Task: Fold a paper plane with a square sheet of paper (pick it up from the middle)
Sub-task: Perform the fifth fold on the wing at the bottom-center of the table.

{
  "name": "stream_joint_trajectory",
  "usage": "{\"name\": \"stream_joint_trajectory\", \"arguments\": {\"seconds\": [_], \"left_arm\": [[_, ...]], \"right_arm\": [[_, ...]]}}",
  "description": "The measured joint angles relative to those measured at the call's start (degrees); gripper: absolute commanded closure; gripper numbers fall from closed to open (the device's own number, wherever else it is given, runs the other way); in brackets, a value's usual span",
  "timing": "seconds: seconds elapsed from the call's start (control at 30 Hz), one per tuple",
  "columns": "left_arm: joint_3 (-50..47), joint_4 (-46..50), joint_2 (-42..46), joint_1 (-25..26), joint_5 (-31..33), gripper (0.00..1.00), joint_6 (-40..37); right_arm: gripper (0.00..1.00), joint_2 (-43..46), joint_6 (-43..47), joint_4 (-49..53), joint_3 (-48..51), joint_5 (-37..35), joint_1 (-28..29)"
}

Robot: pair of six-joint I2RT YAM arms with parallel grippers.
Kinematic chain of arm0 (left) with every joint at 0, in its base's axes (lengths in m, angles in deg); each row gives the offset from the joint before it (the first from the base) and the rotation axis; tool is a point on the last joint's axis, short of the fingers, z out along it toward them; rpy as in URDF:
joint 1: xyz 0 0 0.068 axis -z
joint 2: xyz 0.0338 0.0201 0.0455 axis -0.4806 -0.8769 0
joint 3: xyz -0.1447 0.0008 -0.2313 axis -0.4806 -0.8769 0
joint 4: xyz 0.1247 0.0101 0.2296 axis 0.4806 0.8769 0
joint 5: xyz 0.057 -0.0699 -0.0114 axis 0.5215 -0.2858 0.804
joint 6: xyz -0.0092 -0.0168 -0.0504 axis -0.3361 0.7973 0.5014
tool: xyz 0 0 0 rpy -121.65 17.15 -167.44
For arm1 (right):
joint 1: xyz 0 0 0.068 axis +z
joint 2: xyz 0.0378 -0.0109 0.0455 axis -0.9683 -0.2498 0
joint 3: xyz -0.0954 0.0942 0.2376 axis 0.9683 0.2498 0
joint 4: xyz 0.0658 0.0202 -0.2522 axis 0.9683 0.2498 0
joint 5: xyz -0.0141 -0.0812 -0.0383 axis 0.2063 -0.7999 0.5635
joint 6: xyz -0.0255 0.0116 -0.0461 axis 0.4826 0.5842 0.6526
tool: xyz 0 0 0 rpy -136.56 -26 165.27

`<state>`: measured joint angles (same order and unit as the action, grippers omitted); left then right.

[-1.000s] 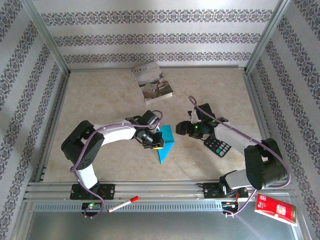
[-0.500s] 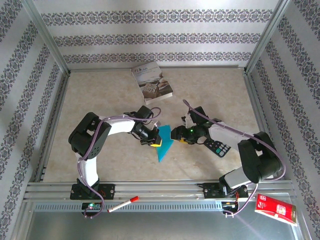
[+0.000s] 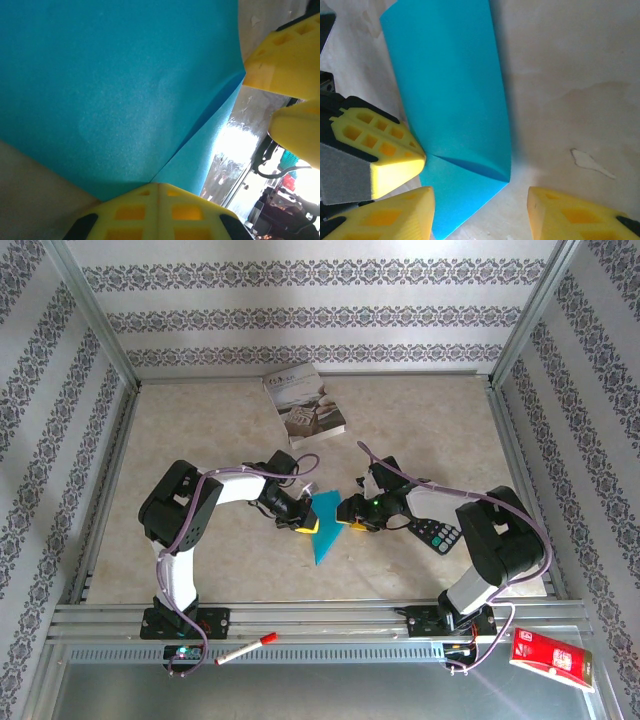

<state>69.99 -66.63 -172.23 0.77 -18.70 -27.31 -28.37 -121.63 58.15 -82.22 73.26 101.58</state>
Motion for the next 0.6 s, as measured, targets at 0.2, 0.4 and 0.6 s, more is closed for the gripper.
{"name": "stream_joint_trajectory", "arguments": {"seconds": [0.2,0.4,0.6], "left_arm": [[0.09,0.28,-0.85,0.0,-0.28,0.99,-0.98],[0.2,0.46,-0.9,0.0,-0.44,0.99,-1.4],[0.44,0.94,-0.9,0.0,-0.39,0.99,-1.44]], "right_arm": [[0.52,-1.29,-1.66,-2.75,0.46,0.46,0.0],[0.64,-2.08,-4.07,-5.07,1.09,1.38,0.0],[0.79,-2.78,-5.07,-8.24,1.18,2.19,0.11]]}}
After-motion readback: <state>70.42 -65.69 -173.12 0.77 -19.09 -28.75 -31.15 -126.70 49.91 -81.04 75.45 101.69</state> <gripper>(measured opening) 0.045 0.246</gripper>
